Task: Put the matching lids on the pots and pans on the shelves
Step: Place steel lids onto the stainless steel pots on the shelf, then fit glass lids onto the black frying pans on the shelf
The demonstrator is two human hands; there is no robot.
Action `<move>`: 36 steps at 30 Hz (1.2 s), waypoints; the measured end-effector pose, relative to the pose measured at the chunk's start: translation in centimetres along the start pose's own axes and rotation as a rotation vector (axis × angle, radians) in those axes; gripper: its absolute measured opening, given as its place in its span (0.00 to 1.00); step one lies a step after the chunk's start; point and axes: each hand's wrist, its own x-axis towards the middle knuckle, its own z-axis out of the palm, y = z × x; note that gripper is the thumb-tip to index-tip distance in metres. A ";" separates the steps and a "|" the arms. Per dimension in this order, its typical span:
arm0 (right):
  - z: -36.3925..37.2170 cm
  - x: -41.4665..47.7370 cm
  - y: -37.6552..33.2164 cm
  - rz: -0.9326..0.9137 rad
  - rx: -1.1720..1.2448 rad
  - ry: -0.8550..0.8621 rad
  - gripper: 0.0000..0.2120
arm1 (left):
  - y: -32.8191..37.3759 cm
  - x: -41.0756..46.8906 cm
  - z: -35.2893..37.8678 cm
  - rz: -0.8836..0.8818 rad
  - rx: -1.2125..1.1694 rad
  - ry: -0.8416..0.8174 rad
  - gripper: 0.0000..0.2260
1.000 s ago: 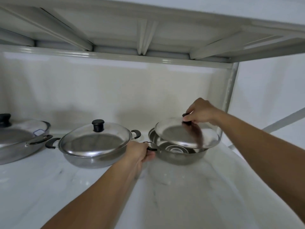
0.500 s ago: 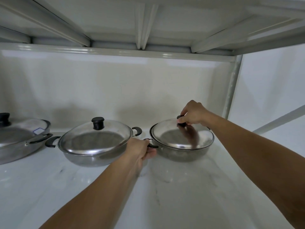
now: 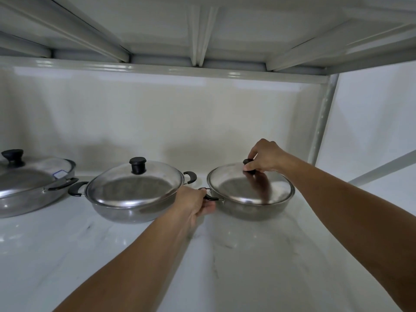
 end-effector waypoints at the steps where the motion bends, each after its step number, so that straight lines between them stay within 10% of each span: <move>1: 0.0 0.0 0.0 -0.003 -0.010 0.001 0.18 | 0.1 0.0 0.0 -0.006 -0.001 -0.010 0.09; 8: -1.4 -3.1 -0.9 0.006 -0.158 0.122 0.32 | 2.7 -4.4 -3.7 -0.027 0.127 -0.192 0.14; 14: -0.8 -18.4 -9.4 -0.276 0.087 0.317 0.14 | 6.0 -15.6 -16.3 0.116 0.381 -0.440 0.16; 18: 4.9 -31.7 -15.7 -0.375 0.363 0.085 0.19 | 4.0 -24.1 -30.6 0.241 0.531 -0.520 0.16; 22: 14.9 -42.2 -22.7 -0.362 0.462 -0.242 0.08 | -3.4 -28.3 -45.8 -0.085 0.634 -0.623 0.14; 29: 41.1 -43.1 -27.6 0.262 0.606 -0.665 0.10 | -19.8 -22.5 -60.8 -0.244 0.893 0.049 0.15; 36: 56.3 -39.9 -29.8 0.791 1.086 -0.593 0.09 | -26.3 -14.0 -61.6 -0.376 0.268 0.244 0.18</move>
